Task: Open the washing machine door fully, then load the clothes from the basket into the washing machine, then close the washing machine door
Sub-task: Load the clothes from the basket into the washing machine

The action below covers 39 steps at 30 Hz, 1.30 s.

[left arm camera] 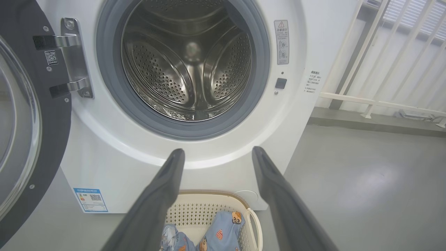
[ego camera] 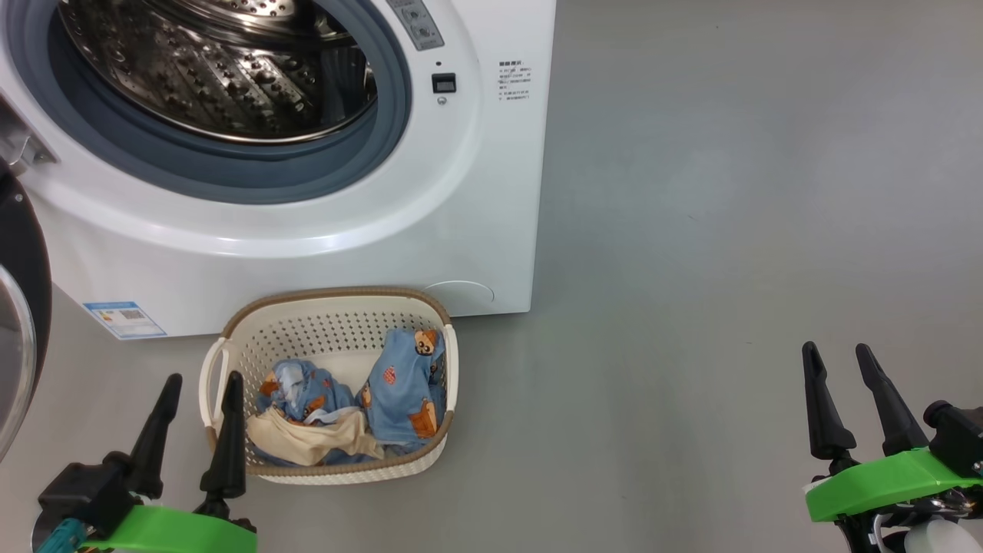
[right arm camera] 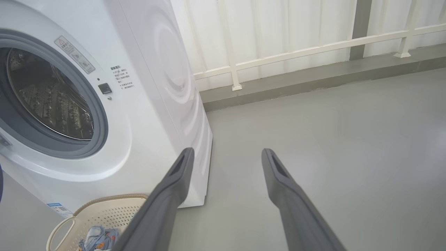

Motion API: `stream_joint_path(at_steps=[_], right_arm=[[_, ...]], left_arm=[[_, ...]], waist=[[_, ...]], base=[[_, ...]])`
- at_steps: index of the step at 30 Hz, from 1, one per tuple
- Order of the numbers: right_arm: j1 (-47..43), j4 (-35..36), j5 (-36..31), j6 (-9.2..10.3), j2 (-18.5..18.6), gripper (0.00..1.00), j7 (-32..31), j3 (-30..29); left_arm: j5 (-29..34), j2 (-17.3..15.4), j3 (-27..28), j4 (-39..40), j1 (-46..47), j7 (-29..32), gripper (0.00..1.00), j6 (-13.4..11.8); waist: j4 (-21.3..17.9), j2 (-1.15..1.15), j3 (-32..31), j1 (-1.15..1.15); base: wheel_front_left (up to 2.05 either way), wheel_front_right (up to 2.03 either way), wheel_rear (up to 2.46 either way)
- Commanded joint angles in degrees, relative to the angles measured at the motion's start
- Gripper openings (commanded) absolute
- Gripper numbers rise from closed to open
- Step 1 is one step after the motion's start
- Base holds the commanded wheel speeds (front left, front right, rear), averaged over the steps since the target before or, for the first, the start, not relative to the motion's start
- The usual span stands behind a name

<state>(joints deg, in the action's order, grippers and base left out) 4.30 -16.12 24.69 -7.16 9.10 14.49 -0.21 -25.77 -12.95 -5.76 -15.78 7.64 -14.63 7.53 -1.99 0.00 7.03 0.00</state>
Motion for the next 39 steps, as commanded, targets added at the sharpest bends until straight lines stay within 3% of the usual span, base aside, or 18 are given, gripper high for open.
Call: stream_joint_path(at_steps=[1,30,39], right_arm=[[0.8,1.5,-0.4,-0.33,0.8,1.0,0.5,1.1],[1.5,1.5,-0.4,-0.33,0.6,1.0,0.5,1.1],[1.4,1.7,-0.4,-0.33,0.7,1.0,0.5,1.2]], left_arm=[[-0.6,-1.6,1.5,1.7,0.8,-0.4,1.0,0.0],[-1.6,-1.9,1.6,1.7,2.0,-0.4,1.0,0.0],[-1.2,-1.5,1.5,1.5,2.1,-0.4,1.0,0.0]], waist=[[0.0,0.0,0.1,0.0],[-0.2,0.0,1.0,0.0],[-0.1,0.0,1.3,0.0]], base=[[0.43,-0.61,0.18],[0.57,-0.9,0.32],[0.14,-0.15,0.02]])
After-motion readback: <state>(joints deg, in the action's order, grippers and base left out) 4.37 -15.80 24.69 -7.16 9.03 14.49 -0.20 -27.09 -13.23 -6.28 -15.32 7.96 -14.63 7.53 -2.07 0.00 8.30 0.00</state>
